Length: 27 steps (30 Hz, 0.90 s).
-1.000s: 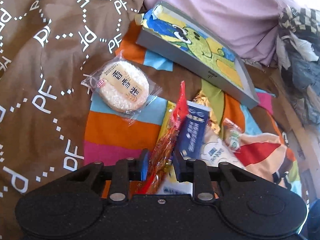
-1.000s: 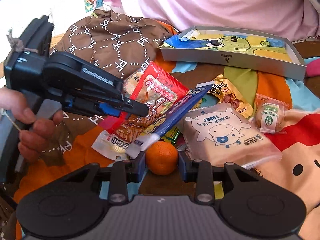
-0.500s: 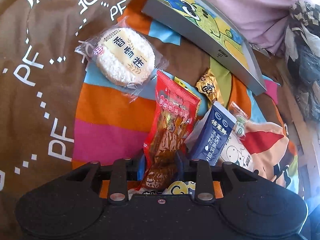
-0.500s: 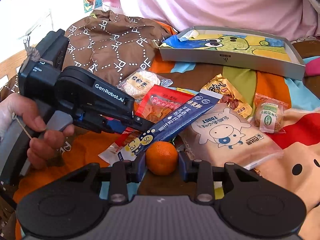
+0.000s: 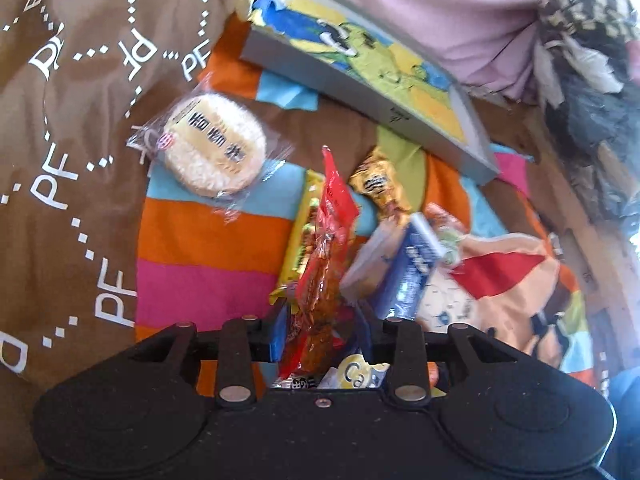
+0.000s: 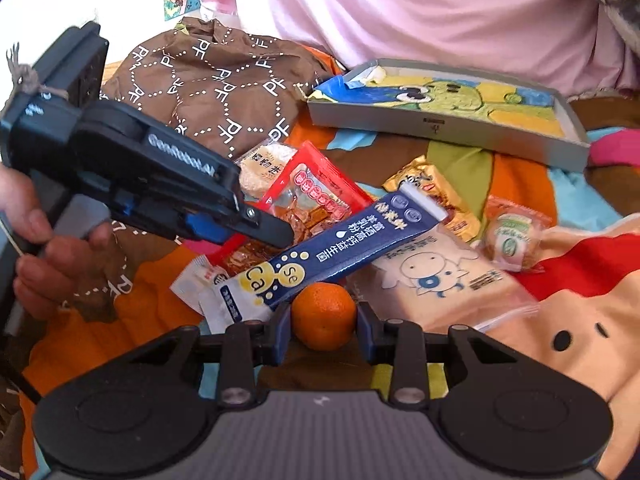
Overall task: Organize snacks
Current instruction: 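Close the left tool on the red package while the right tool closes on the orange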
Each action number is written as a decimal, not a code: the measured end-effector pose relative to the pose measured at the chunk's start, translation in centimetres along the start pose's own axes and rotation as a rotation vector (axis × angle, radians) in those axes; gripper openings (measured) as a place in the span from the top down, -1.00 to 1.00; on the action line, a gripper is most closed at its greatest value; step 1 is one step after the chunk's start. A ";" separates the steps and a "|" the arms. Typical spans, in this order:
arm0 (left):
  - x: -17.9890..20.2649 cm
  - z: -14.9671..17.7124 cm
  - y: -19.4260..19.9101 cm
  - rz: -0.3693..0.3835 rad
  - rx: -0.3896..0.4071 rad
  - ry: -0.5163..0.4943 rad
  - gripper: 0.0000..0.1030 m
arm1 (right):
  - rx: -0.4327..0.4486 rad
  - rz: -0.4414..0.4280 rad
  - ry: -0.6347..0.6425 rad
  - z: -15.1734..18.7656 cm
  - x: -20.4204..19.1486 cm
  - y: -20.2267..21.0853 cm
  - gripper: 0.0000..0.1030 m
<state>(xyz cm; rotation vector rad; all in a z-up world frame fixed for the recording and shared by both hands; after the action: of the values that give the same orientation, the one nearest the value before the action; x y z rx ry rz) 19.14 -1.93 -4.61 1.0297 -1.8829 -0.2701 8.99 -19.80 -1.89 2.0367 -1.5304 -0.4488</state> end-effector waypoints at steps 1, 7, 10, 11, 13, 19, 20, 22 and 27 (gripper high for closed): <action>0.2 0.0 0.2 0.014 0.004 0.003 0.30 | 0.005 0.007 0.009 0.0 0.0 0.2 0.26; 1.3 0.3 -0.3 0.063 -0.016 -0.001 0.34 | 0.035 0.053 0.046 0.1 0.1 1.1 0.26; 1.8 0.5 -1.4 0.037 -0.045 -0.032 0.35 | 0.045 0.069 0.039 -0.1 0.5 1.2 0.26; 1.9 0.6 -1.8 0.023 -0.056 -0.040 0.35 | 0.050 0.074 0.040 -0.2 0.6 1.3 0.26; 1.8 0.7 -2.1 0.008 -0.062 -0.041 0.39 | 0.063 0.085 0.047 -0.3 0.7 1.3 0.26; 1.9 0.4 -2.0 -0.018 -0.017 -0.024 0.61 | 0.090 0.091 0.058 -0.6 0.8 1.4 0.26; 1.9 0.4 -1.9 -0.030 -0.012 -0.027 0.63 | 0.091 0.088 0.056 -0.7 0.8 1.4 0.26; 1.8 0.5 -1.9 -0.036 -0.017 -0.027 0.64 | 0.094 0.086 0.055 -0.7 0.8 1.5 0.26; 1.7 0.6 -1.0 -0.053 0.007 -0.014 0.68 | 0.101 0.088 0.056 -0.8 0.9 1.5 0.26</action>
<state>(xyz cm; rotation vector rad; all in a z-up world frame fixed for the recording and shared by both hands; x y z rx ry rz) 18.83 -3.92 -4.43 1.0859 -1.8723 -0.3030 8.56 -20.74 -0.35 2.0300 -1.6306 -0.2827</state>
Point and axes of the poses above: each gripper's, at about its wrist camera, not at the fingertips, and y roughly against the way its jaws point, x to its right, z to its underside, the point moved 3 cm from there along -y, roughly the way its jaws point, and after that the axes turned 7 degrees about z, right-handed, at the moved point
